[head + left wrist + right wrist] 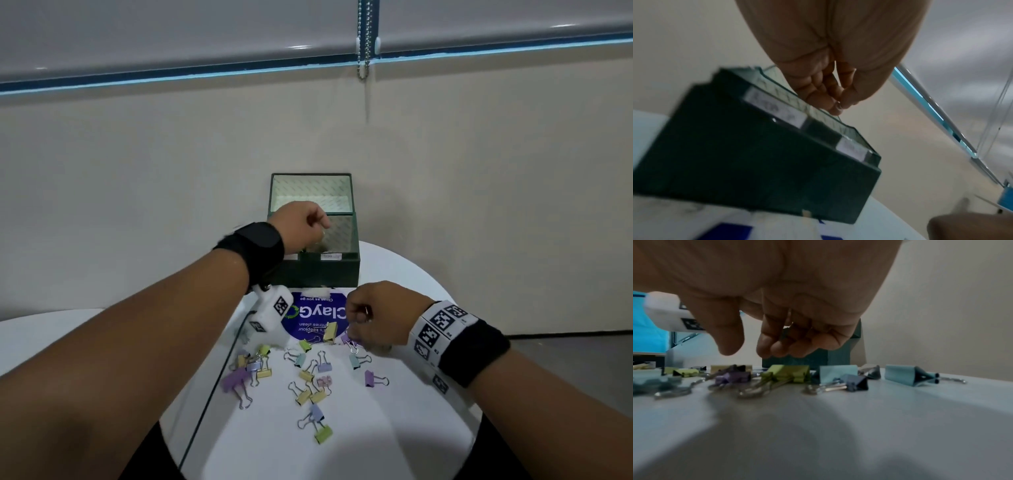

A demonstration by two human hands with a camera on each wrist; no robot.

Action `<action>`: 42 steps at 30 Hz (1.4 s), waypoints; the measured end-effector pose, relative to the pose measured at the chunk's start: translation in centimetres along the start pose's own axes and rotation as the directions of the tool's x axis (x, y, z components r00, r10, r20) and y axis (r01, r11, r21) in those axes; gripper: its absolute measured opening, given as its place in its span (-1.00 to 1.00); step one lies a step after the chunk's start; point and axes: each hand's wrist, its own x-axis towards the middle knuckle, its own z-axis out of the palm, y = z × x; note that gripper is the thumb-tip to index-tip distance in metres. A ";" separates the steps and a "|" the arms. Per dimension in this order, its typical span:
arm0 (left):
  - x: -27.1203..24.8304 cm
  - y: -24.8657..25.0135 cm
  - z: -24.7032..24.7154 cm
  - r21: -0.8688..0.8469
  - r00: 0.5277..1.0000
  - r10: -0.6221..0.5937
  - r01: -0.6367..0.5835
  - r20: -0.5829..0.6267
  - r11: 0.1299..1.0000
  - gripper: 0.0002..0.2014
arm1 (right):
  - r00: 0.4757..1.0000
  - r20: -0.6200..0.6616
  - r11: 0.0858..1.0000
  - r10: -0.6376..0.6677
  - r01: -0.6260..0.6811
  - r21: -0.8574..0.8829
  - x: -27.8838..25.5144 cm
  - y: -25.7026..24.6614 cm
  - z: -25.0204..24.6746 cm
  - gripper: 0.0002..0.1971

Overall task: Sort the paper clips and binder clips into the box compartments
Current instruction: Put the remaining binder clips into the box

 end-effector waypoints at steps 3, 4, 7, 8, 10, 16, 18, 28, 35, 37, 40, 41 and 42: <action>0.7 0.0 1.5 0.026 0.999 -0.033 0.033 -0.014 0.999 -0.88 | 0.999 0.038 0.999 -0.014 0.016 -0.041 -0.1 0.2 0.3 -0.86; 0.6 -0.1 1.6 0.031 0.999 -0.034 0.035 -0.019 0.999 -0.88 | 0.999 0.045 0.998 -0.023 0.025 -0.055 -0.1 0.2 0.4 -0.85; -0.9 -0.3 0.8 0.073 0.999 0.047 -0.045 -0.026 0.996 -0.87 | 0.997 0.066 0.996 -0.037 0.043 -0.082 0.3 0.5 0.5 -0.87; -1.7 -0.3 0.5 0.124 0.996 0.094 -0.093 -0.004 0.988 -0.88 | 0.997 0.063 0.995 -0.040 0.045 -0.088 0.3 0.5 0.6 -0.89; -3.8 0.0 0.3 0.253 0.978 0.150 -0.183 0.144 0.950 -0.92 | 0.999 0.023 0.996 -0.049 0.050 -0.077 0.2 0.5 0.7 -0.93; -8.5 0.2 3.3 0.410 0.762 0.108 -0.455 0.638 0.791 -0.51 | 0.991 -0.111 0.997 -0.069 0.073 0.033 -0.3 0.3 0.0 -0.86; -8.6 -0.4 3.9 0.441 0.767 0.100 -0.464 0.634 0.768 -0.57 | 0.985 -0.155 0.996 -0.071 0.077 0.032 -0.3 0.3 -0.1 -0.86; -8.4 -2.5 -0.8 0.212 0.912 0.012 -0.108 0.411 0.971 -0.92 | 0.998 -0.047 0.997 -0.042 0.045 0.069 -0.6 -0.2 -0.2 -0.80; -11.8 -1.8 0.1 0.379 0.765 0.048 -0.371 0.642 0.848 -0.65 | 0.988 0.141 0.998 -0.063 0.063 0.003 -2.3 -1.5 0.0 -0.82; -12.2 -1.5 0.7 0.477 0.745 0.101 -0.519 0.659 0.709 -0.66 | 0.980 0.188 0.989 -0.071 0.094 -0.116 -2.3 -1.6 0.4 -0.74; -12.2 -1.7 1.1 0.494 0.724 0.141 -0.586 0.675 0.643 -0.71 | 0.973 0.208 0.978 -0.099 0.134 -0.161 -1.8 -1.5 0.8 -0.80; -12.1 -2.0 1.1 0.479 0.722 0.142 -0.578 0.677 0.661 -0.73 | 0.976 0.190 0.978 -0.109 0.139 -0.153 -1.8 -1.4 0.9 -0.80; -12.0 -2.2 0.9 0.453 0.723 0.146 -0.563 0.675 0.691 -0.76 | 0.980 0.162 0.981 -0.114 0.137 -0.138 -1.7 -1.2 1.0 -0.80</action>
